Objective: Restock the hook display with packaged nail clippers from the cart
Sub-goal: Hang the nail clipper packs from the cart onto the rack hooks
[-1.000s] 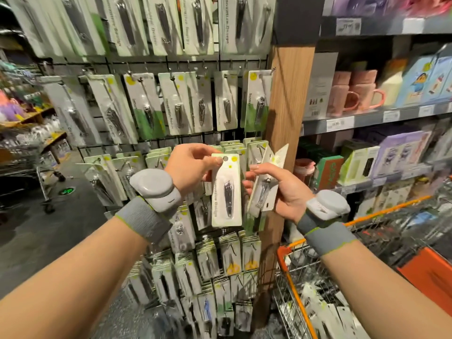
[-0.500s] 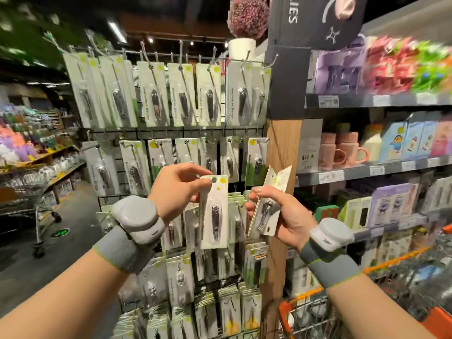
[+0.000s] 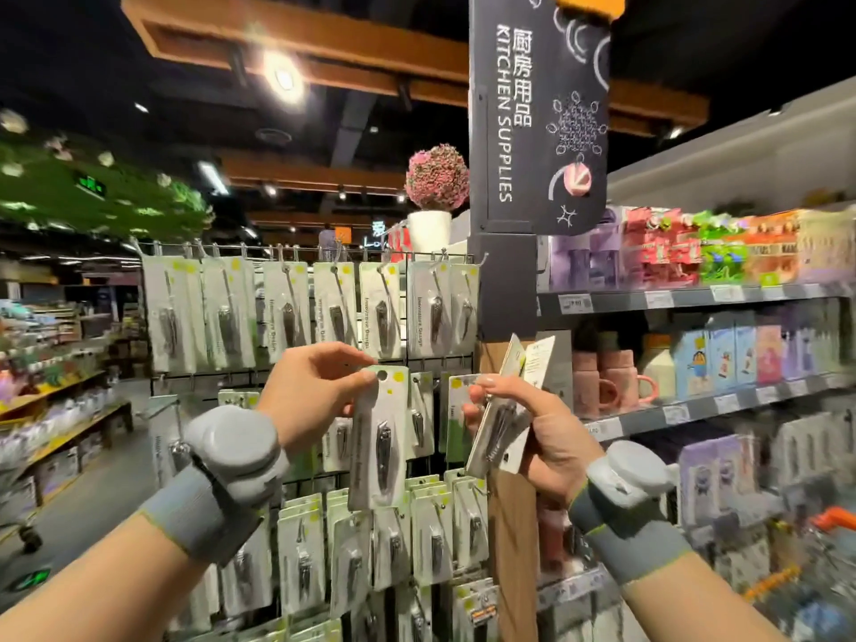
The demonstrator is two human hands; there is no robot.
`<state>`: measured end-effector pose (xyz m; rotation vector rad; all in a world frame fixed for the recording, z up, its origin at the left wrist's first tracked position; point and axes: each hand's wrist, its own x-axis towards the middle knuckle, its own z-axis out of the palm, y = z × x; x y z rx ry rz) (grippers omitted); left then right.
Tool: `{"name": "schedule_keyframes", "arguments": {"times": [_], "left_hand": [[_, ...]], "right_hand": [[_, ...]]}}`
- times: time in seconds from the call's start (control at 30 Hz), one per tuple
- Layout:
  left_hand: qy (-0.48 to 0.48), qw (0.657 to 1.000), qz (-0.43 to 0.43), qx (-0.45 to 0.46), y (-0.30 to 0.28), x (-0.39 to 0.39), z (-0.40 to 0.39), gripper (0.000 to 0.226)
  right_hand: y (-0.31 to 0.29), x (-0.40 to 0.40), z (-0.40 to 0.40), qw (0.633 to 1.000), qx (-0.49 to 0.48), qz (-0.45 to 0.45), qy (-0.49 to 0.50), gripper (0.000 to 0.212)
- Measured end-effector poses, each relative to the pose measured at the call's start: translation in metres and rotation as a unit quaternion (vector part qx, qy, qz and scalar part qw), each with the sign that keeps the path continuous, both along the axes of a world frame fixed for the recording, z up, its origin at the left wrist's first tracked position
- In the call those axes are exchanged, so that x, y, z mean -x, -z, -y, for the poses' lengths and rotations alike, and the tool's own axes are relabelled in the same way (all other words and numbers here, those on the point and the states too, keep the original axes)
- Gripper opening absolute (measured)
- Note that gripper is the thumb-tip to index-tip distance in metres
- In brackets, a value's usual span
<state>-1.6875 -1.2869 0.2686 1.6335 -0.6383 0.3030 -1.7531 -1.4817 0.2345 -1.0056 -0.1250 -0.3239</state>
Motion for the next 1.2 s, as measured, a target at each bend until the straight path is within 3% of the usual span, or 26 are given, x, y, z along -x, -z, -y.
{"name": "schedule_keyframes", "arguments": {"times": [0.27, 0.43, 0.6, 0.83, 0.87, 1.0, 1.2], "left_hand": [[-0.009, 0.999, 0.03, -0.009, -0.021, -0.005, 0.008, 0.006], [-0.021, 0.999, 0.034, 0.007, -0.033, -0.01, 0.028, 0.007], [-0.035, 0.998, 0.059, 0.014, -0.05, -0.016, 0.048, 0.009], [-0.07, 0.993, 0.085, 0.038, -0.072, -0.019, 0.068, 0.009], [-0.073, 0.993, 0.091, 0.033, -0.074, -0.018, 0.071, 0.009], [-0.087, 0.987, 0.134, 0.002, -0.082, -0.017, 0.087, 0.009], [-0.101, 0.971, 0.213, -0.047, -0.101, -0.019, 0.116, 0.01]], "right_hand": [[-0.018, -0.002, 0.01, 1.0, -0.007, 0.015, 0.013, 0.005], [-0.029, -0.017, 0.031, 0.999, -0.007, 0.031, -0.013, 0.023], [-0.049, -0.028, 0.055, 0.999, 0.008, 0.044, -0.016, 0.006], [-0.067, -0.045, 0.085, 0.997, 0.011, 0.063, -0.043, 0.01], [-0.069, -0.047, 0.086, 0.997, 0.009, 0.063, -0.049, 0.004], [-0.078, -0.055, 0.091, 0.996, 0.002, 0.066, -0.064, 0.031], [-0.089, -0.057, 0.093, 0.991, 0.031, 0.094, -0.094, 0.018]]}}
